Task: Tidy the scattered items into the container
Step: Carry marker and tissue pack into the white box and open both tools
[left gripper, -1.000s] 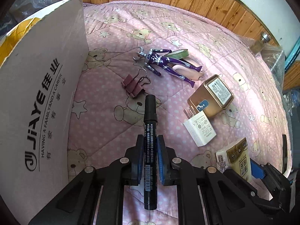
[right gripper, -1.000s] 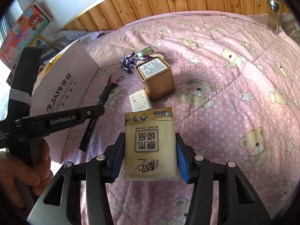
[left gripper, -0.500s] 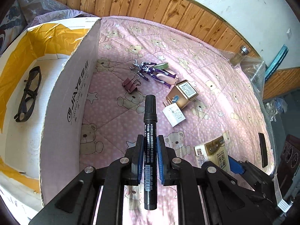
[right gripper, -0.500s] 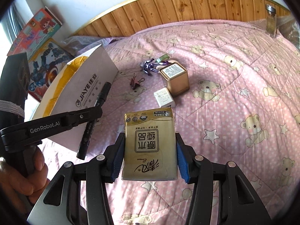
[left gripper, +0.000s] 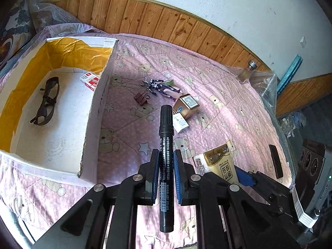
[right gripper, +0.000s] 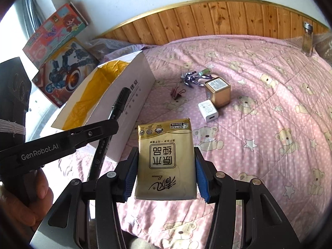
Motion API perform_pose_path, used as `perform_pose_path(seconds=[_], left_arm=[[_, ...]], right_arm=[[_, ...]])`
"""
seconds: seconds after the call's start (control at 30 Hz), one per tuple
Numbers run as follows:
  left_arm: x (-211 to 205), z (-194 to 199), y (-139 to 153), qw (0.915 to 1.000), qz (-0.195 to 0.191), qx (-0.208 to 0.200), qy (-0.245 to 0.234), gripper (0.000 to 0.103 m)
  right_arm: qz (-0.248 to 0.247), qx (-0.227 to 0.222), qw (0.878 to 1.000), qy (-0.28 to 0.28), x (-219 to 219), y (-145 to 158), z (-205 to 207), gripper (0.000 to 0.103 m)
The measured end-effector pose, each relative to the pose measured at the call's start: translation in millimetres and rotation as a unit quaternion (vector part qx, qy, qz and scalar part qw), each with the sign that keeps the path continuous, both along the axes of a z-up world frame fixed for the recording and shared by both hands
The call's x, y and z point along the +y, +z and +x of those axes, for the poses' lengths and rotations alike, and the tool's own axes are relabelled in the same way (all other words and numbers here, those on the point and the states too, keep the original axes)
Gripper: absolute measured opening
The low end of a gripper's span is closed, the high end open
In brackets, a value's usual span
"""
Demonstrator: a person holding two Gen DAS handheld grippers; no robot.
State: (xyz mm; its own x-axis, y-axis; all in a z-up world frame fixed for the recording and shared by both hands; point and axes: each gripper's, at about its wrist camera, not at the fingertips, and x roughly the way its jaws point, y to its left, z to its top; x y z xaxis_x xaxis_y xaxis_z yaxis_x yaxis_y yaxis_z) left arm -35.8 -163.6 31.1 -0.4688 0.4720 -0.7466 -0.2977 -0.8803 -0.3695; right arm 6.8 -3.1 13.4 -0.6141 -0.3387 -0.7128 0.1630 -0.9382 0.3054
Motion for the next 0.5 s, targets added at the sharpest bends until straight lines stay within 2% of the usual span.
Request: perform_pose_path(seconds=[0.5], left_arm=[[-62, 12, 26, 0.9977, 0.047, 0.024, 0.042, 0.014]], right_arm=[[0.009, 0.029, 0.997, 0.066, -59, 38, -3, 0.053]])
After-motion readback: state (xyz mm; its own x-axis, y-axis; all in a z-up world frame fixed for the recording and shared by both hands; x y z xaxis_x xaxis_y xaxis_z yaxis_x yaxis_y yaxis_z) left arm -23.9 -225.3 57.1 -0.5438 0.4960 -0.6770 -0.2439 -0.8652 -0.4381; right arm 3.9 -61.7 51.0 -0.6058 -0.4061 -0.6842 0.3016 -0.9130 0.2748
